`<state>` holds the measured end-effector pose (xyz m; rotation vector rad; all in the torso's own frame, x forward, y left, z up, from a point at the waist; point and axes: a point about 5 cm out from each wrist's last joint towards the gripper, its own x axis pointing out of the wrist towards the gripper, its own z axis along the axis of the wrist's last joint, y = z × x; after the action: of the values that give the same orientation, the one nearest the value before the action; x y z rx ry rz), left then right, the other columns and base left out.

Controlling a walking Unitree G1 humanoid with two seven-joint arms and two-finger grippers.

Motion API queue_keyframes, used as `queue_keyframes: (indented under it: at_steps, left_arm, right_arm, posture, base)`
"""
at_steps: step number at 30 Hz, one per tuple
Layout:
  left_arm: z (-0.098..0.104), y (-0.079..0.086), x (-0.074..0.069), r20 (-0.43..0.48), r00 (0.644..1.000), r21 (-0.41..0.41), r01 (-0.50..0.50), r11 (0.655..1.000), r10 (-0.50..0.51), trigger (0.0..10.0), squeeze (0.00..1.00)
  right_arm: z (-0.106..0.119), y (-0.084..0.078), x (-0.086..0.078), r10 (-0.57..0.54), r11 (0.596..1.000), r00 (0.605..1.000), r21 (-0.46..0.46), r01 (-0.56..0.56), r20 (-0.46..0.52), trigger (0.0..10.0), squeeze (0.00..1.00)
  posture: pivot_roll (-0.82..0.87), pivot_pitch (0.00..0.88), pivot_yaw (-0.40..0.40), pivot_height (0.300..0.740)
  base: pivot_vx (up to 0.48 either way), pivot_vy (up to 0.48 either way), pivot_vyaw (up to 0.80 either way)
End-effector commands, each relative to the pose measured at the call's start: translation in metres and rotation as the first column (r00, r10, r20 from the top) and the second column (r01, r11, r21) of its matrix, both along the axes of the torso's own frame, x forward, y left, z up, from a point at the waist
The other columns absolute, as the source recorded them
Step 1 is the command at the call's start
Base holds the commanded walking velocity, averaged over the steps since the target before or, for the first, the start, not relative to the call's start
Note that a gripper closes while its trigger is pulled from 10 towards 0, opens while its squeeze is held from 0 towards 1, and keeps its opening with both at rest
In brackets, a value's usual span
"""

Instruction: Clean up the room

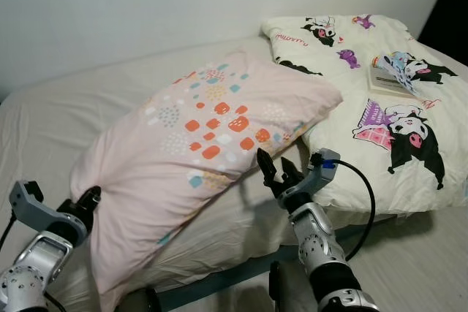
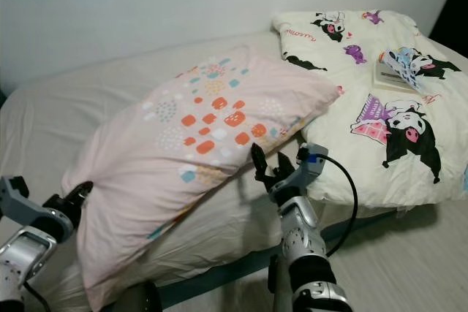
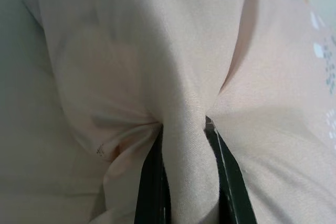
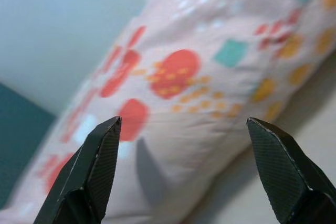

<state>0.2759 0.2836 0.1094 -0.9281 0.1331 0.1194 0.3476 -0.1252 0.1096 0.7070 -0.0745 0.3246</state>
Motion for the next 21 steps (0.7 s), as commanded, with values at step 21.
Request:
queue_keyframes:
  at_steps: [21]
  left_arm:
    - [0.014,-0.033,0.009,0.035,0.988,0.003,0.151,0.989,-0.151,0.0,0.00]
  right_arm:
    - [-0.019,0.011,0.007,0.133,0.938,0.975,0.340,-0.066,-0.177,10.0,1.00]
  posture:
    - [0.08,0.161,0.035,0.542]
  base:
    - [0.000,0.000,0.00]
